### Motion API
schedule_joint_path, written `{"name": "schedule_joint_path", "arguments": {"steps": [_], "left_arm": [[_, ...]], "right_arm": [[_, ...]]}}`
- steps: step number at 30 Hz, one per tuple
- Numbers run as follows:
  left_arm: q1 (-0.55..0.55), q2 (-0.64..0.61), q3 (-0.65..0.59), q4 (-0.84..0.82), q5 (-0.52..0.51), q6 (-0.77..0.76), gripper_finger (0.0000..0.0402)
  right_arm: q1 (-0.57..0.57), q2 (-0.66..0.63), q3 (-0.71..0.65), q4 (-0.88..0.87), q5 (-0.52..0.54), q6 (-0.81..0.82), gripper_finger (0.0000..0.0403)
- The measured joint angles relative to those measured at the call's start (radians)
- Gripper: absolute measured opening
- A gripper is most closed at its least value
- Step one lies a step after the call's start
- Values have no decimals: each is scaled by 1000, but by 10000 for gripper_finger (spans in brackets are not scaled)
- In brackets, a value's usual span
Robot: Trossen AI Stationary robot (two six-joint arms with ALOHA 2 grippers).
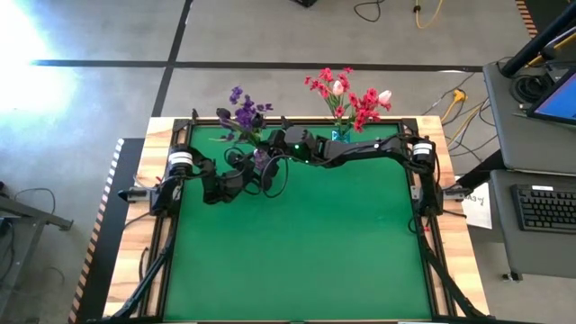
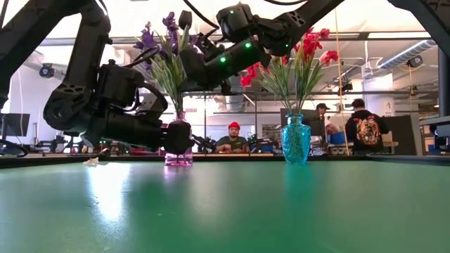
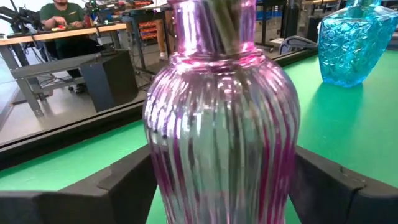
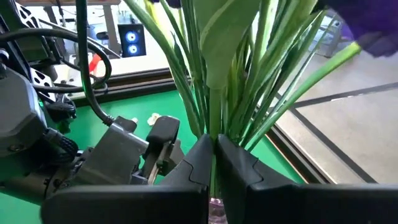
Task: Sort flowers into vase by color
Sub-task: Put the black flower into the violet vase
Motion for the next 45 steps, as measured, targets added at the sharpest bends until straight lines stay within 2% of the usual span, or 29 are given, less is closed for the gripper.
{"name": "schedule_joint_path", "arguments": {"steps": [10, 40, 45], "left_arm": [[0, -1, -7, 3, -2, -2, 250], [-1, -1, -8, -1, -1, -2, 251], [-2, -2, -8, -7, -1, -2, 251]], "right_arm": [[-6, -4, 0, -19, 1, 16, 12], [-14, -4, -1, -76, 3, 18, 14], [-14, -3, -2, -85, 3, 15, 41]]}}
